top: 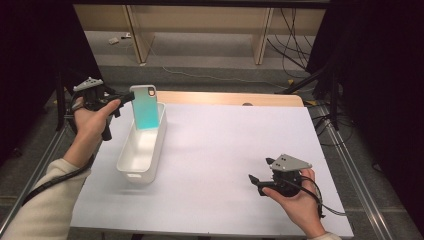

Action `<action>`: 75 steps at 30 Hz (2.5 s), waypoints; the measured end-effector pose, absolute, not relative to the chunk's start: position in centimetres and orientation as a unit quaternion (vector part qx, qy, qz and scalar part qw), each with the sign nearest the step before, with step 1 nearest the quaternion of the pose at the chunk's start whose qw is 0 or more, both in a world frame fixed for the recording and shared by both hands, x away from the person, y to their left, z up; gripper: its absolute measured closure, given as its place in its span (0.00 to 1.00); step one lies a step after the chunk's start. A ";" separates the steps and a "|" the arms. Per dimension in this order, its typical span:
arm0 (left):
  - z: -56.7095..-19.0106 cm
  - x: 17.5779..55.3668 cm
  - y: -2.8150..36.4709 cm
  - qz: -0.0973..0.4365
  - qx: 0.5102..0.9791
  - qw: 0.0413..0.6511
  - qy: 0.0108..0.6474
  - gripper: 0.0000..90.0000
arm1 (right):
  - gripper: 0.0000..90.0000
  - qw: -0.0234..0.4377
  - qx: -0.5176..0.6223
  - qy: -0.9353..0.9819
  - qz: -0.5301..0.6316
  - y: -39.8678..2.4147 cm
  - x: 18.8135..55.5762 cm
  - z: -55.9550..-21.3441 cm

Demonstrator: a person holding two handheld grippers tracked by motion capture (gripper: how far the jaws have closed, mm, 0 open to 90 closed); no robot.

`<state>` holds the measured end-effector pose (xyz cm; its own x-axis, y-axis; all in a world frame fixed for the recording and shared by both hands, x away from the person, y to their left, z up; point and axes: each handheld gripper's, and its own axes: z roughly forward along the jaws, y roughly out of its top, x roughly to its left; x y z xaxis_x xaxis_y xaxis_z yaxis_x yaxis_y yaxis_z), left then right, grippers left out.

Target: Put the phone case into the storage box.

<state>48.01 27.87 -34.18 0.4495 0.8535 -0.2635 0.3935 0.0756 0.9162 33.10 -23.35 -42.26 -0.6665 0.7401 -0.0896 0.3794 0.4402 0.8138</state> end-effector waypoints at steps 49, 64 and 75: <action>-35.1 50.2 28.2 0.223 0.656 0.537 0.482 0.93 | 0.25 0.225 0.343 0.817 0.405 -23.5 33.2 -42.3; -35.5 51.1 28.4 0.230 0.651 0.534 0.488 0.93 | 0.25 0.221 0.344 0.816 0.408 -23.5 33.2 -42.3; -36.0 51.5 28.7 0.236 0.647 0.533 0.492 0.93 | 0.25 0.221 0.340 0.813 0.418 -23.6 33.2 -42.3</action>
<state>51.53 28.69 -35.95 0.4047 0.8876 -0.2199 0.3855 0.0525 0.9212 33.22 -23.56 -42.31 -0.6709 0.7376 -0.0759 0.3677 0.4198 0.8298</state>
